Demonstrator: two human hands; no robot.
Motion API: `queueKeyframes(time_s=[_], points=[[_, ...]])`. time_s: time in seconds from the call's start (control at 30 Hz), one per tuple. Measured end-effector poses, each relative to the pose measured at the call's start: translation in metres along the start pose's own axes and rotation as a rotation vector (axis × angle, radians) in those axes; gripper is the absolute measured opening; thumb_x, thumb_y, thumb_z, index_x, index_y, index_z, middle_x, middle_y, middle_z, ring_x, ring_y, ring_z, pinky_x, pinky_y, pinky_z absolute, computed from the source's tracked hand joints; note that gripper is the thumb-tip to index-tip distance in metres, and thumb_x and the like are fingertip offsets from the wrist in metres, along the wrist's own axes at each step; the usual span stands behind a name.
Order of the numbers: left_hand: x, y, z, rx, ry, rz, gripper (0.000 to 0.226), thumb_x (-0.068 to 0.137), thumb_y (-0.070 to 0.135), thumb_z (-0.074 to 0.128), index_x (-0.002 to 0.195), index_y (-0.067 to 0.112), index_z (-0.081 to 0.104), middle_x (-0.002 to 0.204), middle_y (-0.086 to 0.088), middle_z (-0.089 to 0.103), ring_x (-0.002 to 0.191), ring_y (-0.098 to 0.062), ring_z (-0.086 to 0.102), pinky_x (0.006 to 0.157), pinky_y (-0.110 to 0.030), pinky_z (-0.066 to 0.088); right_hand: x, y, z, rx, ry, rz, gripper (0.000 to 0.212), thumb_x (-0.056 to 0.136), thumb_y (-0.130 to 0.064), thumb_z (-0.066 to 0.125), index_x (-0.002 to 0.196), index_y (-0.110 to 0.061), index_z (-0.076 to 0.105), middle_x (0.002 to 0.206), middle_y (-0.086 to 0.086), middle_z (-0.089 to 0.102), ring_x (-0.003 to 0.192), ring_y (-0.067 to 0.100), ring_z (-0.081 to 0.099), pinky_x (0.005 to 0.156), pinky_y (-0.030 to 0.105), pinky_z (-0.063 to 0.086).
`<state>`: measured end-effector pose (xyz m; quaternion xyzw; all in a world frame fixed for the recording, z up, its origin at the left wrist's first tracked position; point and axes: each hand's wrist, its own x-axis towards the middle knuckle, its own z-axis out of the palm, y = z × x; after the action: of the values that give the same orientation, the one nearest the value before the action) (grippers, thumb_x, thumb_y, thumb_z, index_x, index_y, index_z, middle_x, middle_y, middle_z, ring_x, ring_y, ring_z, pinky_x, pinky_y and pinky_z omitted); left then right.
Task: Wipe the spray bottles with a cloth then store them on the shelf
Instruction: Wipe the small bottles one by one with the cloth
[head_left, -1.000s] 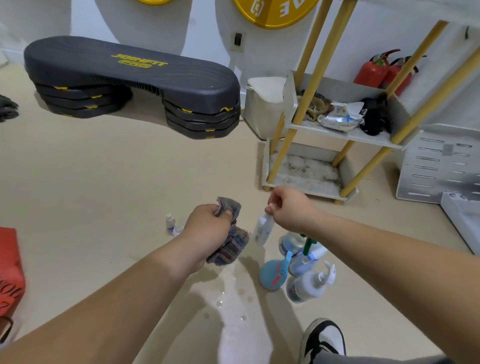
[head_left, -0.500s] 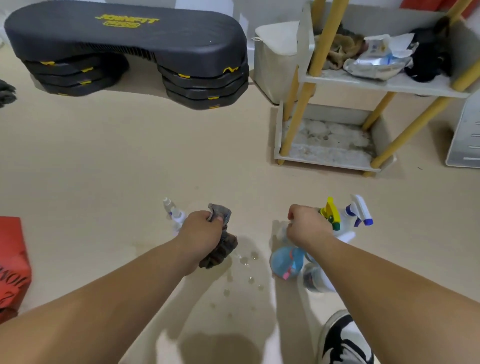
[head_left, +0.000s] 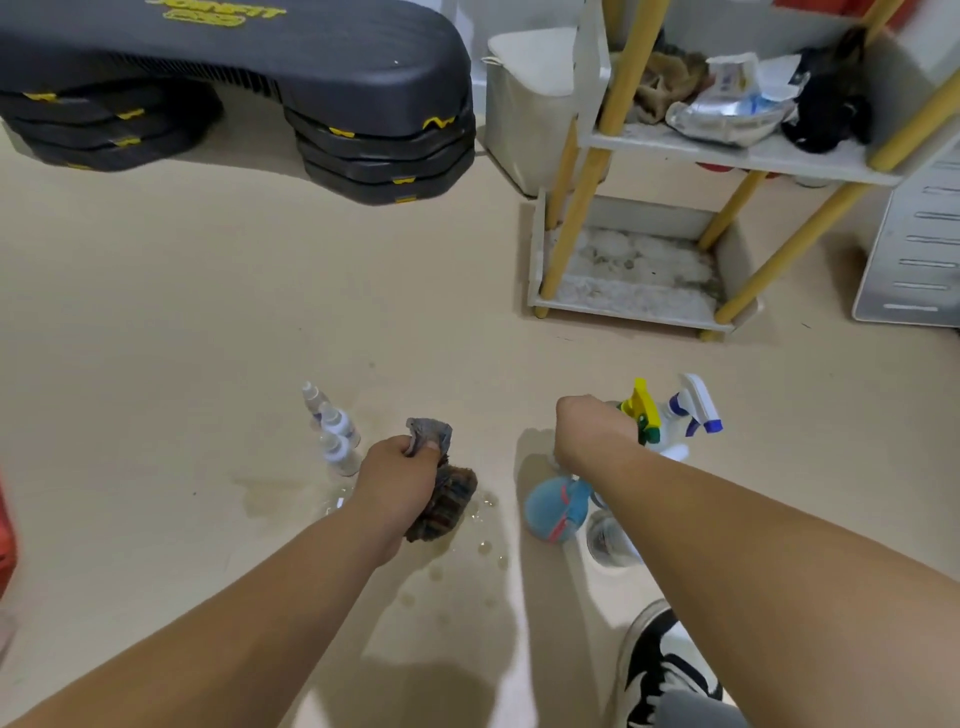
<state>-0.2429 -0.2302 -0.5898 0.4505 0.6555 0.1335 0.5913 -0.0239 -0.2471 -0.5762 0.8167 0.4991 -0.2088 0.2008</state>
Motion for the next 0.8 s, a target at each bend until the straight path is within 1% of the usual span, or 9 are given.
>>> queueKeyframes(time_s=[0.1,0.2,0.27,0.33,0.47,0.57,0.63,0.73,0.8], points=[[-0.003,0.0,-0.012,-0.032,0.022,0.022,0.033,0.105,0.031,0.054,0.092,0.002,0.061,0.087,-0.01,0.059,0.079,-0.026,0.056,0.071,-0.033,0.046,-0.014,-0.027,-0.009,0.01,0.011,-0.057,0.036,0.093,-0.003,0.056,0.128,-0.013,0.057,0.124,0.007,0.062,0.112,0.029,0.065,0.077,0.034,0.047],[-0.01,-0.002,-0.028,-0.097,0.052,0.017,0.029,0.107,0.028,0.053,0.089,0.006,0.06,0.083,-0.008,0.06,0.076,-0.026,0.058,0.071,-0.032,0.047,-0.024,-0.057,-0.008,0.077,0.015,-0.115,0.021,0.097,-0.011,0.054,0.117,-0.016,0.057,0.12,0.006,0.061,0.099,0.027,0.061,0.076,0.034,0.045],[-0.017,-0.005,-0.04,-0.127,0.061,0.008,0.028,0.109,0.022,0.049,0.084,0.009,0.053,0.074,-0.005,0.053,0.062,-0.018,0.054,0.057,-0.023,0.045,-0.028,-0.076,-0.005,0.127,0.022,-0.138,0.012,0.099,-0.017,0.053,0.111,-0.018,0.056,0.119,0.004,0.061,0.094,0.026,0.057,0.076,0.032,0.043],[-0.019,-0.014,-0.053,-0.125,0.071,0.0,0.028,0.109,0.018,0.047,0.082,0.011,0.049,0.071,-0.005,0.048,0.058,-0.017,0.049,0.049,-0.02,0.042,-0.028,-0.096,-0.001,0.174,0.0,-0.162,0.02,0.1,-0.022,0.053,0.118,-0.018,0.059,0.12,0.003,0.061,0.095,0.026,0.055,0.078,0.032,0.043],[-0.009,-0.042,-0.088,-0.055,0.128,-0.117,0.027,0.105,0.026,0.049,0.085,0.009,0.058,0.084,-0.009,0.059,0.074,-0.026,0.054,0.069,-0.032,0.045,-0.023,-0.131,0.004,0.215,-0.043,-0.23,0.026,0.1,-0.03,0.053,0.122,-0.019,0.06,0.121,0.001,0.062,0.098,0.024,0.058,0.079,0.031,0.045],[0.005,-0.062,-0.111,-0.042,0.164,-0.192,0.024,0.101,0.021,0.053,0.083,0.008,0.064,0.083,-0.01,0.062,0.074,-0.028,0.056,0.068,-0.032,0.047,-0.015,-0.156,0.006,0.255,-0.054,-0.268,0.027,0.098,-0.03,0.056,0.123,-0.02,0.061,0.121,0.0,0.063,0.098,0.022,0.059,0.077,0.029,0.044],[0.015,-0.07,-0.119,-0.036,0.216,-0.211,0.024,0.099,0.021,0.054,0.085,0.005,0.064,0.086,-0.013,0.065,0.075,-0.03,0.058,0.069,-0.033,0.05,-0.008,-0.172,0.007,0.285,-0.076,-0.3,0.03,0.095,-0.028,0.059,0.123,-0.019,0.061,0.122,-0.001,0.063,0.104,0.022,0.063,0.081,0.031,0.05],[0.03,-0.072,-0.124,-0.053,0.286,-0.22,0.023,0.094,0.022,0.053,0.09,0.005,0.067,0.091,-0.015,0.07,0.08,-0.035,0.065,0.076,-0.042,0.058,0.001,-0.195,0.01,0.319,-0.123,-0.349,0.037,0.091,-0.029,0.065,0.126,-0.017,0.061,0.125,0.001,0.063,0.111,0.023,0.065,0.095,0.037,0.056],[0.04,-0.07,-0.123,-0.085,0.299,-0.209,0.023,0.093,0.025,0.053,0.09,0.007,0.066,0.088,-0.013,0.069,0.081,-0.037,0.068,0.081,-0.05,0.062,0.005,-0.209,0.016,0.399,-0.114,-0.363,0.039,0.093,-0.034,0.065,0.127,-0.016,0.061,0.124,0.0,0.063,0.111,0.023,0.064,0.092,0.036,0.055]])
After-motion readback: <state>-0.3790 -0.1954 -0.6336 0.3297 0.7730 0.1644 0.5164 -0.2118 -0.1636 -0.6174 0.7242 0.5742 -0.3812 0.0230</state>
